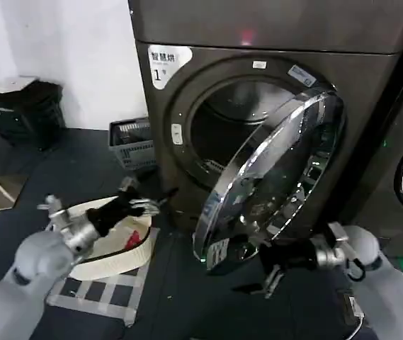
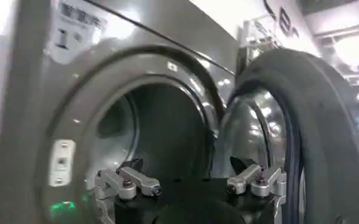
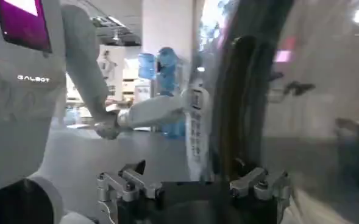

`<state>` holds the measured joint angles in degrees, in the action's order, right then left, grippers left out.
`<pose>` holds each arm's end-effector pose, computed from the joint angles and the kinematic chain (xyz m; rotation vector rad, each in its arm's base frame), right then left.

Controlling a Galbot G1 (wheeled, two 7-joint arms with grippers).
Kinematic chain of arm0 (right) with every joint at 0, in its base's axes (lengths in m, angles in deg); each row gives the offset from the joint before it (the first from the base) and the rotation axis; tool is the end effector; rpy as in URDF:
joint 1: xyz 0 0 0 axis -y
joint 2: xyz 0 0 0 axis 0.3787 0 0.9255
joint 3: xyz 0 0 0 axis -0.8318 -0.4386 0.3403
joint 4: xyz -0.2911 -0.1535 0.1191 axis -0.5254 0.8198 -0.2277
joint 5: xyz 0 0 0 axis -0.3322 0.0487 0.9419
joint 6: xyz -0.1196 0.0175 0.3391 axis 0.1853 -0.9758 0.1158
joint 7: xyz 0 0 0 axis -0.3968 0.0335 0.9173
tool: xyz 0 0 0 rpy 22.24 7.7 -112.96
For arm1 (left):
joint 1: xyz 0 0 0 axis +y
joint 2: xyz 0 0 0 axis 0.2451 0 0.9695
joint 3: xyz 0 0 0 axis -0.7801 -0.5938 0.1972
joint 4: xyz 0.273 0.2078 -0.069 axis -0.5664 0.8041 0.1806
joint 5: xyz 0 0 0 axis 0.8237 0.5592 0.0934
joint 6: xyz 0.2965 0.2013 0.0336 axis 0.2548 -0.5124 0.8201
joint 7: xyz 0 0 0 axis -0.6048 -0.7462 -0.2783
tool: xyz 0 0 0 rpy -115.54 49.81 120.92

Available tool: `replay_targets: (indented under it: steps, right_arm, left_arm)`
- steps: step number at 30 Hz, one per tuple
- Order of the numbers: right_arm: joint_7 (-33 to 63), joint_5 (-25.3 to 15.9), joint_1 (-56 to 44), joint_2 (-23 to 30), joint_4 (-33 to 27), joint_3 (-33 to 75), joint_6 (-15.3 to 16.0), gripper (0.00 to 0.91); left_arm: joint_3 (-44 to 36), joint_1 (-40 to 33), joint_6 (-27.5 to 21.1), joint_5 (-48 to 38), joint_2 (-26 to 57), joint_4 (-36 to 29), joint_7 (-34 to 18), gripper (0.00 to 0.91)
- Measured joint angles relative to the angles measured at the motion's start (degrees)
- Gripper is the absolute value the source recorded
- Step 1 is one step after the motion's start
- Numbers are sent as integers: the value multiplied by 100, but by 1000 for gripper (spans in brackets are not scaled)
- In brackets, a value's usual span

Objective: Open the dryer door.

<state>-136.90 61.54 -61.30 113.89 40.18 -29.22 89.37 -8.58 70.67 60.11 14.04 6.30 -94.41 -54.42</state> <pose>0.3846 -0.1809 -0.2220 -2.2069 2.1898 -0.0965 0.3461 0.1027 -0.1722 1.3896 2.7386 -0.1900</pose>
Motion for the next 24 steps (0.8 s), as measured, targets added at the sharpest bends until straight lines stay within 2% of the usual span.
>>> replay_targets:
  steps: [3,8,13,18,24]
  right_arm:
    - [-31,-151,-246,-3,-178,562,-74,907]
    - [-28,-175,-664,44,-449,1562,-208,907]
    - [12,-200,-1038,178,-547,2589,-204,907]
    - [331,28,-1302,359,-547,3469,-262,907]
    - [1315,381,-1611,606,-363,4374,-630,907]
  left_arm:
    - [-444,-375,1,9,-89,173,0,907]
    - [-988,-894,25,47,-306,433,69,907]
    - [-1392,-1246,1,49,-486,534,200,907]
    - [-1731,-1503,-6,92,-565,566,300,907]
    - [-2121,-1638,-16,163,-719,570,319,907]
